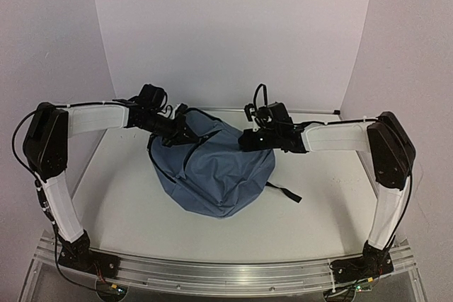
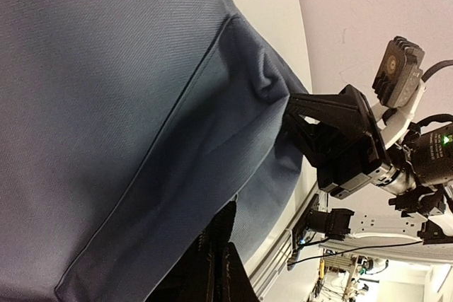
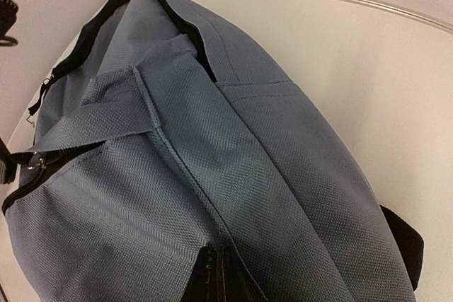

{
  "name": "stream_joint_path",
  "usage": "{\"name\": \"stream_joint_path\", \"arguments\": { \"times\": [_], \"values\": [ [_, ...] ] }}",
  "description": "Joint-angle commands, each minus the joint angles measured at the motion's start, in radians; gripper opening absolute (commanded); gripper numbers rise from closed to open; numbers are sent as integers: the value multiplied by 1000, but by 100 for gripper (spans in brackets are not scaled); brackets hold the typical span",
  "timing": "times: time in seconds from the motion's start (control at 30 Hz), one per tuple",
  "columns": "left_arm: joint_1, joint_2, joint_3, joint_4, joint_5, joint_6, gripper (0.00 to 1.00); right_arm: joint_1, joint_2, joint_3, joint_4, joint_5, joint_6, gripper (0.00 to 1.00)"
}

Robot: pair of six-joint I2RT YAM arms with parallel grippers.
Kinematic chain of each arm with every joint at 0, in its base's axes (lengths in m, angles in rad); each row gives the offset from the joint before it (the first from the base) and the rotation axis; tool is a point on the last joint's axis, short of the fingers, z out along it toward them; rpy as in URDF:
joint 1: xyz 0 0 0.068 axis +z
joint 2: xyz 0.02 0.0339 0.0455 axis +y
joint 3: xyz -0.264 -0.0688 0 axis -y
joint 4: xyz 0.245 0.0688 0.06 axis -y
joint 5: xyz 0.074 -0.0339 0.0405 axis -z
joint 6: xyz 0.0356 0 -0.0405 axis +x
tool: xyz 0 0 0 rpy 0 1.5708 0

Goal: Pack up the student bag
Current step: Zip the student bag at the center of the board.

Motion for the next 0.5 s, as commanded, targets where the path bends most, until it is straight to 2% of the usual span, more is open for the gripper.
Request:
{"name": "stream_joint_path", "arguments": {
  "times": [0.0, 0.23, 0.47],
  "values": [
    [6, -113, -78, 36, -50, 9, 0, -11, -17, -47, -76, 82, 56, 0],
    [6, -197, -210, 59, -89, -10, 0, -12, -64, -72, -71, 97, 68, 0],
    [5, -281, -365, 151, -77, -68, 0, -12, -116, -71, -72, 88, 74, 0]
  ]
}}
